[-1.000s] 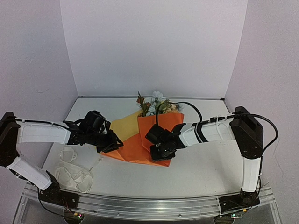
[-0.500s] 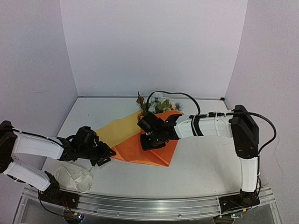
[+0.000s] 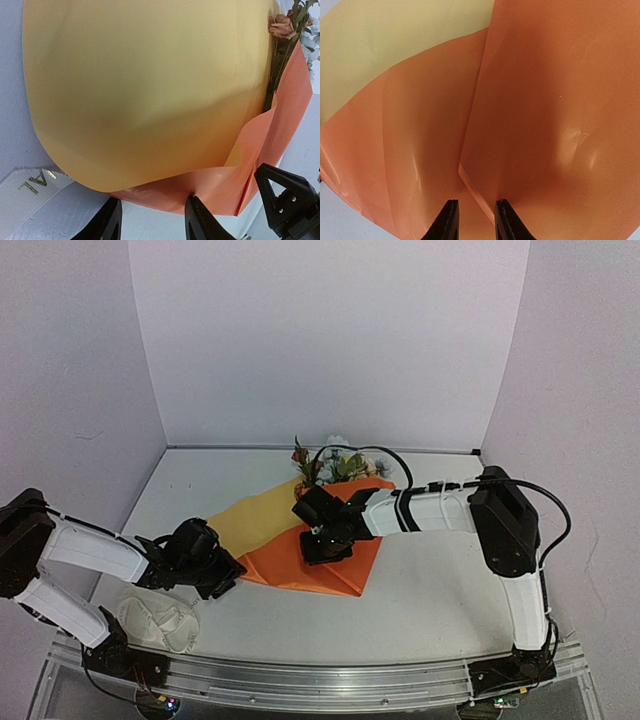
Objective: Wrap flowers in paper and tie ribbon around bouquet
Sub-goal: Press the fold line of the 2/3-folded wrapping paper, then fold the 2/3-folded wrapping paper at the center of the board.
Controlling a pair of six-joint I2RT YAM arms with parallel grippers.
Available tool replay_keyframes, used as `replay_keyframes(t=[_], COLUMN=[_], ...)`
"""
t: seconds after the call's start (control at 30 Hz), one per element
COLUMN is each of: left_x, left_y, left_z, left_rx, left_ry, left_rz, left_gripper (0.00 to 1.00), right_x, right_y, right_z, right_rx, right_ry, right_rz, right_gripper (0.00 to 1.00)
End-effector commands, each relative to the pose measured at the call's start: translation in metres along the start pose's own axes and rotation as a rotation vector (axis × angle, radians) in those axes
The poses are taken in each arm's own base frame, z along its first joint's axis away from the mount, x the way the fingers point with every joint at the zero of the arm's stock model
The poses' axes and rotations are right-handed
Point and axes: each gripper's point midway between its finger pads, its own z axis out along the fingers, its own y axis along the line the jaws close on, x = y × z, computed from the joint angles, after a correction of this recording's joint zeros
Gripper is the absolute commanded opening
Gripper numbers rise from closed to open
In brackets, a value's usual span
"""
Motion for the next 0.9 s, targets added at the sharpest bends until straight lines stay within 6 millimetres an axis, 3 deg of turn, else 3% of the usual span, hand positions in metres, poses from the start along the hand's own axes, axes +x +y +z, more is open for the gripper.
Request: replay_keyframes(t=[0.0, 0.23, 0.33, 0.63, 0.87], left_x=[-0.015, -0.018, -0.019, -0.017, -0.003], left_y=[-0.006, -0.012, -0.023, -0.089, -0.125], left_z=[0.003, 0.004, -0.002, -0.021, -0.034], left_rx=[-0.03, -0.028, -0.003, 0.157, 0.306], left_ry=[-0.096, -0.129, -0.147, -0.209, -0.196], left_rz=[-0.002, 0.04, 0.072, 0.331, 0.478], left_gripper=[0.39, 0.17, 0.12, 0.01, 0.0], right_x=[-0.01, -0.007, -0.007, -0.004, -0.004], right_y=[0.01, 0.011, 0.012, 0.015, 0.015], right_z=[-0.002, -0.001, -0.002, -0.002, 0.004], right_rx=[-0.027, -0.035, -0.043, -0.078, -0.115], right_ry=[-0.017, -0.008, -0.006, 0.002, 0.021], right_rz=[-0.009, -0.012, -0.011, -0.006, 0.036], right_gripper=[0.27, 0.27, 0.26, 0.26, 0.26])
